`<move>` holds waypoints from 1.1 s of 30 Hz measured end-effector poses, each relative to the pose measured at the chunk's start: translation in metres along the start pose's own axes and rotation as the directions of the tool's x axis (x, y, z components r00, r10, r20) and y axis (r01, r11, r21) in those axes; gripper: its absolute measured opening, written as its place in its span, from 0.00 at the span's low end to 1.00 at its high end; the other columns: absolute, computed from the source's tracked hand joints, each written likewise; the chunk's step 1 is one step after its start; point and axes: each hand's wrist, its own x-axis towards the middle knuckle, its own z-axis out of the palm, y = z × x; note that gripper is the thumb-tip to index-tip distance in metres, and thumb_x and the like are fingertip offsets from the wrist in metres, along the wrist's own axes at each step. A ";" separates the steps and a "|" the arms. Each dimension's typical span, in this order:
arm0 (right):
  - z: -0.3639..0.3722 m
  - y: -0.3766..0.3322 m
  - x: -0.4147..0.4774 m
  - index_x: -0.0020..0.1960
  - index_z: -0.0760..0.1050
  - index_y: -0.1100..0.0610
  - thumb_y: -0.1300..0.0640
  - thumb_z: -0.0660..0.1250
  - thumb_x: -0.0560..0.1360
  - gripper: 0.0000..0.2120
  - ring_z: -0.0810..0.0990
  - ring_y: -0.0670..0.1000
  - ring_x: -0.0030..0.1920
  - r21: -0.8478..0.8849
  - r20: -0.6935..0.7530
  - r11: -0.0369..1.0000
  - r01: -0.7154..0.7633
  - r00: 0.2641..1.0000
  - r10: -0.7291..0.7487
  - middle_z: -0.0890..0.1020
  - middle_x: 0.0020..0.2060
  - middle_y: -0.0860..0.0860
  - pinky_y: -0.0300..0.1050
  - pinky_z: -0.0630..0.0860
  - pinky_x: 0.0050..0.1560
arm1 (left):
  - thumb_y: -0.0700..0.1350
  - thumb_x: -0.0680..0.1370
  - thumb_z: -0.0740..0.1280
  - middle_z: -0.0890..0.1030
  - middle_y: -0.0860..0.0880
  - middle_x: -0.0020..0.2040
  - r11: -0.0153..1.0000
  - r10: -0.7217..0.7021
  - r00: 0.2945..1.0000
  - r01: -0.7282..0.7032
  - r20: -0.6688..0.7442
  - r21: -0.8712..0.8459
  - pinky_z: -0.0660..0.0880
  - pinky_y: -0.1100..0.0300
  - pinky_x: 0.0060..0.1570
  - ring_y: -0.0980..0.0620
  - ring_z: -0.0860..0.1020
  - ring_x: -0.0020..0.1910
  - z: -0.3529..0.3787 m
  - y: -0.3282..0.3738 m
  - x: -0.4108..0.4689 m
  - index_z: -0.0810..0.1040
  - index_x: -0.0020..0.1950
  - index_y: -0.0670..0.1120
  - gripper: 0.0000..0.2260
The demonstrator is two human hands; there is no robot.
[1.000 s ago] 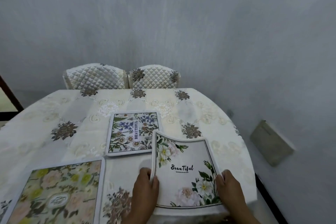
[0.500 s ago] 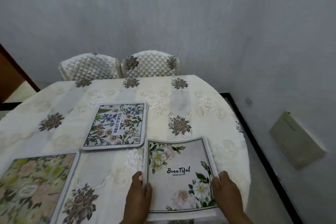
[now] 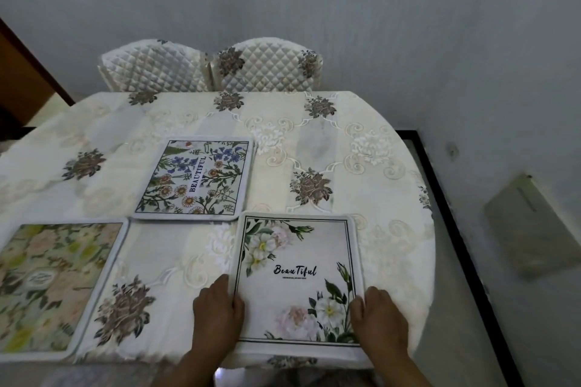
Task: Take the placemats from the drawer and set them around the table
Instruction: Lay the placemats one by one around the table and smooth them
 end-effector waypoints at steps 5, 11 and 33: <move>0.000 -0.001 0.005 0.35 0.66 0.56 0.56 0.70 0.70 0.13 0.70 0.56 0.31 -0.048 -0.041 0.999 0.003 0.999 -0.005 0.70 0.32 0.53 0.46 0.65 0.30 | 0.49 0.69 0.55 0.77 0.42 0.36 0.999 0.019 1.000 -0.019 -0.005 0.032 0.72 0.49 0.36 0.38 0.74 0.34 0.005 -0.004 -0.002 0.77 0.53 0.39 0.21; 0.009 -0.027 0.040 0.59 0.75 0.66 0.58 0.71 0.70 0.20 0.76 0.65 0.58 -0.064 -0.066 0.969 0.239 0.968 -0.243 0.77 0.57 0.64 0.59 0.74 0.58 | 0.50 0.73 0.58 0.75 0.39 0.60 0.977 0.206 0.978 -0.204 0.040 -0.054 0.73 0.45 0.54 0.38 0.74 0.56 0.005 -0.001 0.049 0.70 0.66 0.39 0.25; 0.016 -0.029 0.130 0.78 0.52 0.65 0.48 0.49 0.79 0.32 0.49 0.58 0.79 -0.121 0.073 0.932 0.342 0.939 -0.335 0.55 0.78 0.62 0.54 0.45 0.78 | 0.56 0.79 0.51 0.58 0.36 0.77 0.905 0.425 0.902 -0.421 0.080 -0.068 0.53 0.46 0.76 0.41 0.54 0.78 0.016 0.008 0.127 0.59 0.76 0.36 0.32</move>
